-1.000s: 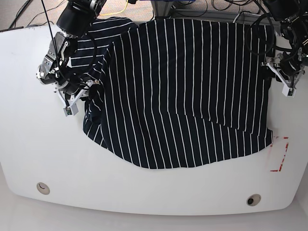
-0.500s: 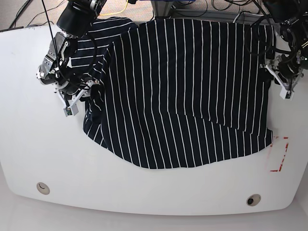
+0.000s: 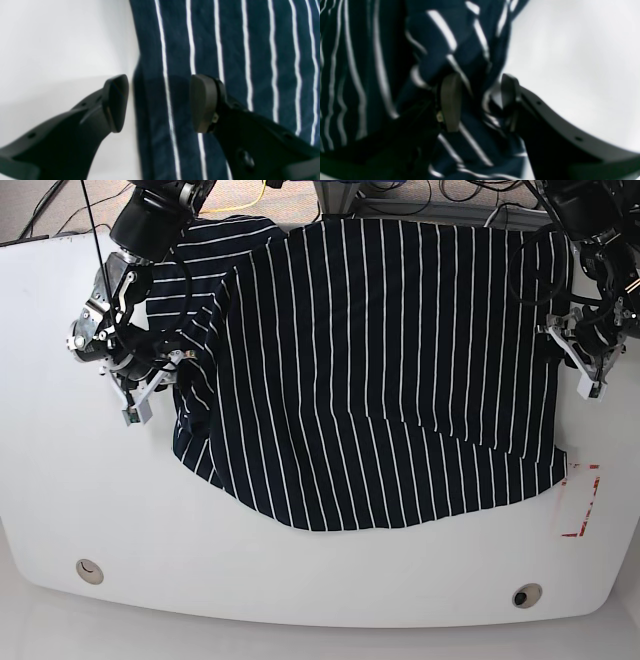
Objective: Layout the t-shirt on the table in an organized manner, then fold the t-shirt properly
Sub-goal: 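Lower both grippers onto the shirt's collar edge to grasp it, then slide both grippers along the shirt edge and close on the fabric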
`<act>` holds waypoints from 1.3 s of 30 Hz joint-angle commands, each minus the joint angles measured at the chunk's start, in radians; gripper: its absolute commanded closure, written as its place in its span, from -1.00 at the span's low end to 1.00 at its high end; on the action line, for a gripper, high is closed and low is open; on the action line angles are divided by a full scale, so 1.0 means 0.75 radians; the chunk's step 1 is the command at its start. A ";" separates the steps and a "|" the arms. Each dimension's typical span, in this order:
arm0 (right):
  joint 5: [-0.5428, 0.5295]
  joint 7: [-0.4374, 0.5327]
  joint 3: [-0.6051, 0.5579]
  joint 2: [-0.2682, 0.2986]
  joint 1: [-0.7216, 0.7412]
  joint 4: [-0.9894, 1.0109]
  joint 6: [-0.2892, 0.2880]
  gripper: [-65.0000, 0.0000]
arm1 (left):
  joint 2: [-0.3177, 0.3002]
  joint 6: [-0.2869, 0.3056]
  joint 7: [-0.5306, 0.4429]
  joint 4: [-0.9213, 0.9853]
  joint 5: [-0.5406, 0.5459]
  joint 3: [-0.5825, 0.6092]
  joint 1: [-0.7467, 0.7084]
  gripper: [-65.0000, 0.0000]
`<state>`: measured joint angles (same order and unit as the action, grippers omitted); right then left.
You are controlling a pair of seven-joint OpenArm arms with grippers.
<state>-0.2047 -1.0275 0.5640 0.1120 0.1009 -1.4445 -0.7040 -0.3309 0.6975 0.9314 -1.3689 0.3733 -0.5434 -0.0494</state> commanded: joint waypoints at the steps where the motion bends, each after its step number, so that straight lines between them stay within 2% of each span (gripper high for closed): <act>1: -0.004 0.011 0.022 0.065 0.036 -0.025 0.008 0.20 | -0.043 0.001 -0.009 -0.017 0.015 -0.007 0.034 -0.12; 6: -0.013 0.011 0.045 0.130 0.067 -0.021 0.009 0.17 | -0.045 0.001 -0.007 -0.017 0.015 -0.007 0.067 -0.12; 15: 0.002 0.011 0.049 0.148 0.196 -0.012 0.015 -0.49 | -0.045 0.001 -0.007 -0.017 0.015 0.014 0.093 -0.12; 18: 0.002 0.011 0.045 0.146 0.245 -0.012 0.015 -0.62 | -0.045 0.001 -0.007 -0.017 0.015 0.012 0.102 -0.12; 24: 0.002 0.070 0.041 0.136 0.386 0.118 0.015 -0.63 | -0.045 0.001 -0.007 -0.019 0.015 0.007 0.194 -0.12; 31: 0.002 0.262 0.039 0.152 0.538 0.507 0.013 -0.63 | -0.077 0.001 0.009 -0.019 0.015 0.005 0.316 -0.12; 34: 0.002 0.352 0.033 0.181 0.570 0.657 0.013 -0.63 | -0.077 0.001 0.046 -0.019 0.015 0.005 0.376 -0.12; 39: -0.010 0.463 -0.078 0.193 0.599 0.826 0.013 -0.63 | -0.077 0.001 0.091 -0.019 0.015 0.007 0.447 -0.12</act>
<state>-0.1833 -0.7235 0.5255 0.2474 0.5117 -0.8394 -0.6815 -0.3721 0.6968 1.0061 -1.3663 0.3664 -0.5377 0.2512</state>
